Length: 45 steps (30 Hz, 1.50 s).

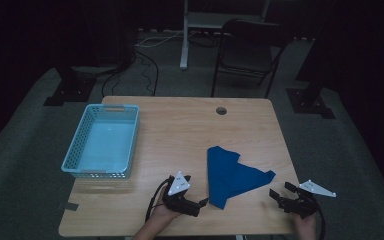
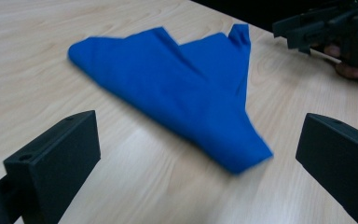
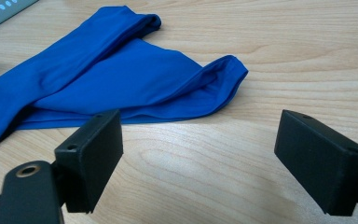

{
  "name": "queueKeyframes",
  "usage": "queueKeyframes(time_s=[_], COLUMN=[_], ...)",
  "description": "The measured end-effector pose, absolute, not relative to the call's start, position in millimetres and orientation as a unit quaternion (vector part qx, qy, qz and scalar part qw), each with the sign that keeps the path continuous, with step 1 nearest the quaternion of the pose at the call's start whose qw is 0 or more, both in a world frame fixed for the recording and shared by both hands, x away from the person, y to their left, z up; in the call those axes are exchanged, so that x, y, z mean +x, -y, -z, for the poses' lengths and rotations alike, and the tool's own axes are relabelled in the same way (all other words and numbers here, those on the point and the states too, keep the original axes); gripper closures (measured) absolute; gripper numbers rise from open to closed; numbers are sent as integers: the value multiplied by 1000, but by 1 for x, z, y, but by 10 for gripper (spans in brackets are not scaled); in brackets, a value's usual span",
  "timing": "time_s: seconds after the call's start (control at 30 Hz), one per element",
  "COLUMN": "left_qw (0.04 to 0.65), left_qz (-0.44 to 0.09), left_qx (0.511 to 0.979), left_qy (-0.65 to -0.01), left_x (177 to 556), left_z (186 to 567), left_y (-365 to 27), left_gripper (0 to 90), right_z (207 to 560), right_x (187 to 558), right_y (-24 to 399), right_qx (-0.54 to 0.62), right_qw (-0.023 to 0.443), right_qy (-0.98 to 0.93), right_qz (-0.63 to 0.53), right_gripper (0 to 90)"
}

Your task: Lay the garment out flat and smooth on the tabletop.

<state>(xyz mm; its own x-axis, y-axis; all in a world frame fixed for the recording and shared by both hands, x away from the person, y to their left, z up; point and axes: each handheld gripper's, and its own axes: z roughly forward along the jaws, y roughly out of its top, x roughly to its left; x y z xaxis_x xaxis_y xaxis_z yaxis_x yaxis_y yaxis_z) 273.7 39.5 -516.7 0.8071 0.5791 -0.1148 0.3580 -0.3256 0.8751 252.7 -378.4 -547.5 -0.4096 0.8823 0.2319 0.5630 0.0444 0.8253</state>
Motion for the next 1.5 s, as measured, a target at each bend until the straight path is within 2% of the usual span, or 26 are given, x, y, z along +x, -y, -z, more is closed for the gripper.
queueKeyframes(time_s=[0.3,0.4,0.6,0.67,0.77,0.83,0.97,1.03,1.37,1.4,1.5], left_qw=[498,486,456,450,427,410,380,371,350,354,360], left_qz=[-101,-117,-137,-145,-158,-155,-164,-164,-179,-177,-170], left_qx=[811,813,819,817,822,824,830,833,844,842,838], left_qy=[-291,-299,-320,-329,-342,-360,-373,-375,-365,-366,-374], left_x=[311,324,352,359,369,376,381,384,383,383,385], left_z=[498,495,498,500,505,512,521,529,540,540,538], left_y=[18,37,67,75,87,97,107,114,121,120,115], left_gripper=[0,52,67,132,167,254,276,366,437,465,628], right_z=[547,547,547,547,547,547,547,547,548,548,548], right_x=[251,251,250,250,250,250,250,250,251,251,251], right_y=[380,380,380,380,380,380,380,381,380,380,380], right_qx=[510,506,503,502,501,501,499,499,498,498,500], right_qw=[169,169,166,167,168,166,166,165,162,161,160], right_qy=[-699,-700,-700,-700,-700,-700,-700,-701,-704,-704,-703], right_qz=[-471,-474,-480,-481,-481,-482,-482,-483,-479,-479,-479], right_gripper=[148,148,148,148,149,149,149,149,162,161,162])
